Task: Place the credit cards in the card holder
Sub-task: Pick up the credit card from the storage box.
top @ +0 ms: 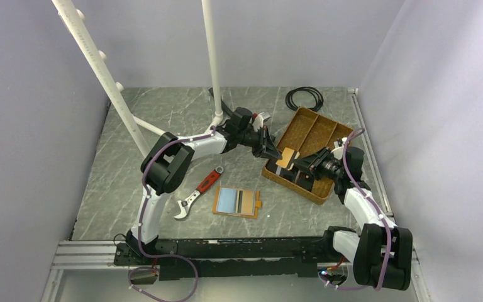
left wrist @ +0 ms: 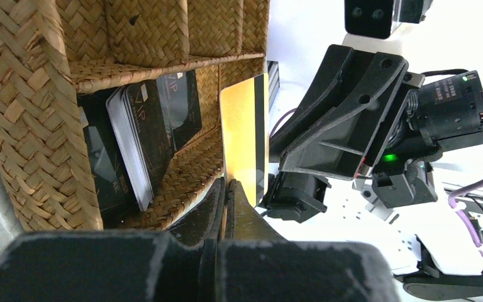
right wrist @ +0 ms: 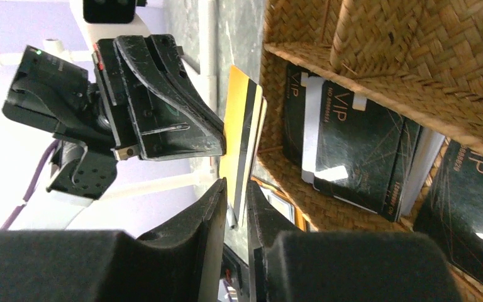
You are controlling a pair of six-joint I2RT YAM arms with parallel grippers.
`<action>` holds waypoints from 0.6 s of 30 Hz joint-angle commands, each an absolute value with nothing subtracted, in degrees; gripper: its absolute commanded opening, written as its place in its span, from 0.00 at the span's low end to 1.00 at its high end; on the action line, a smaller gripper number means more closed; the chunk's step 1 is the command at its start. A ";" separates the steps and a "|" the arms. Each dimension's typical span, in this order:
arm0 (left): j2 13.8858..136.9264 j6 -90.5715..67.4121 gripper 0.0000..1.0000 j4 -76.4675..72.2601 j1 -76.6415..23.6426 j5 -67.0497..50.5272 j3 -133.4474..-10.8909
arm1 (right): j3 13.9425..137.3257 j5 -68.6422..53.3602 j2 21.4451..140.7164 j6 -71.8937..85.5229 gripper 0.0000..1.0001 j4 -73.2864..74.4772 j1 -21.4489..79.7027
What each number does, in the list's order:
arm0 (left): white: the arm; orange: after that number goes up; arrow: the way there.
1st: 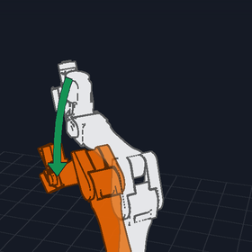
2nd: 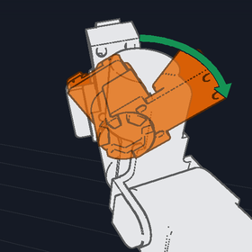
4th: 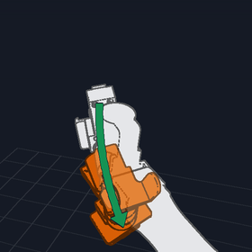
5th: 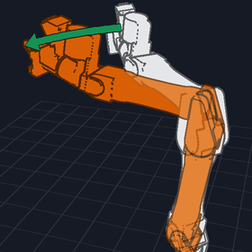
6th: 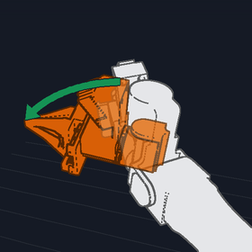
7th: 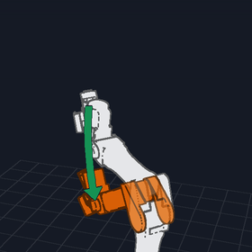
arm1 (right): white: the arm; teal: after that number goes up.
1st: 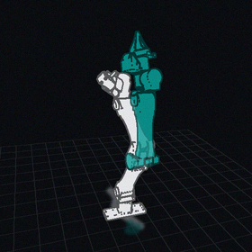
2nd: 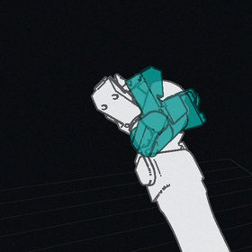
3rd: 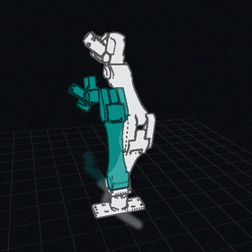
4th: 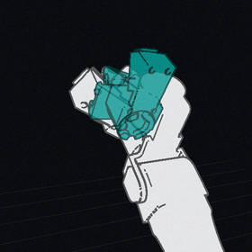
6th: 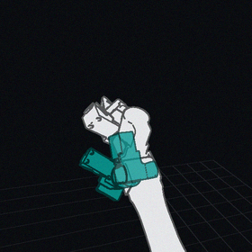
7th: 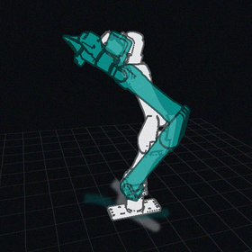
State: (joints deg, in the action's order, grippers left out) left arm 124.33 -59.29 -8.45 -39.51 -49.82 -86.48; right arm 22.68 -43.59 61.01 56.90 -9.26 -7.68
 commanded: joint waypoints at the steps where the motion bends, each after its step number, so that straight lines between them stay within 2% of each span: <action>1: 123.11 -54.70 0.00 -3.88 -41.12 -48.61 -88.23 | 25.49 -44.29 58.73 54.19 0.21 -7.50 -7.21; 10: 122.70 -55.27 0.00 -4.72 -41.24 -49.01 -87.83 | 25.72 -45.12 59.49 53.98 0.23 -8.19 -7.12; 18: 123.76 -66.30 0.00 -19.51 -41.61 -53.32 -84.25 | 22.52 -46.67 61.86 60.58 0.24 -19.10 -6.86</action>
State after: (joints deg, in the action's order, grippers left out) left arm 124.33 -59.83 -9.23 -40.23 -49.74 -85.76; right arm 22.72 -44.16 61.19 56.95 -10.09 -7.44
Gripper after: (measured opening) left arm 0.007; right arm 0.236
